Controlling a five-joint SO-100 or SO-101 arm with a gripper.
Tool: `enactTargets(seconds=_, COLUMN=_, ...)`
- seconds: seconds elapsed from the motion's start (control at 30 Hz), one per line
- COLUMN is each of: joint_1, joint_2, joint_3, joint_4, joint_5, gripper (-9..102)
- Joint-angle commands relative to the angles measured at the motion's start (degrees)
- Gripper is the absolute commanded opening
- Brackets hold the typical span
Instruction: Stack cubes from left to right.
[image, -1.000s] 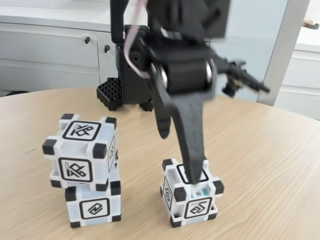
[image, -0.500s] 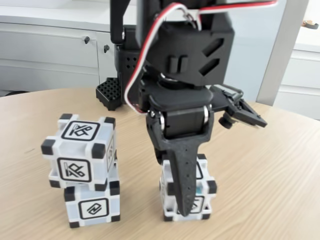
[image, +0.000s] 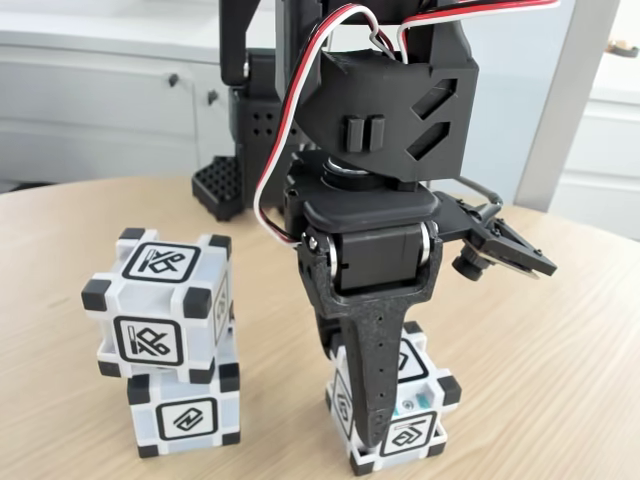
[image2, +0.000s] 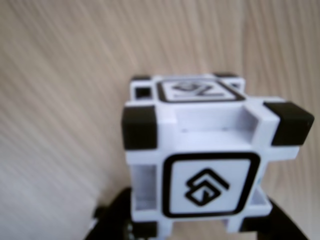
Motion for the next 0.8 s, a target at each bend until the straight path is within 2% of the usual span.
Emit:
enactTargets(seconds=0.0, joint_1=-0.2, joint_2=-0.1, joint_3=-1.1, joint_4=-1.1, joint_5=0.3, gripper=0)
enactTargets(seconds=0.23, joint_1=-0.1, joint_2=15.6, joint_3=-1.1, joint_4=2.6, joint_5=-1.6, gripper=0)
enactTargets(seconds=0.53, joint_1=0.9, joint_2=33.8, joint_3=-1.2, joint_4=14.5, joint_5=-5.4, gripper=0)
enactTargets(seconds=0.77, joint_1=3.0, joint_2=40.8, joint_3=-1.3, joint_4=21.5, joint_5=-6.2, gripper=0)
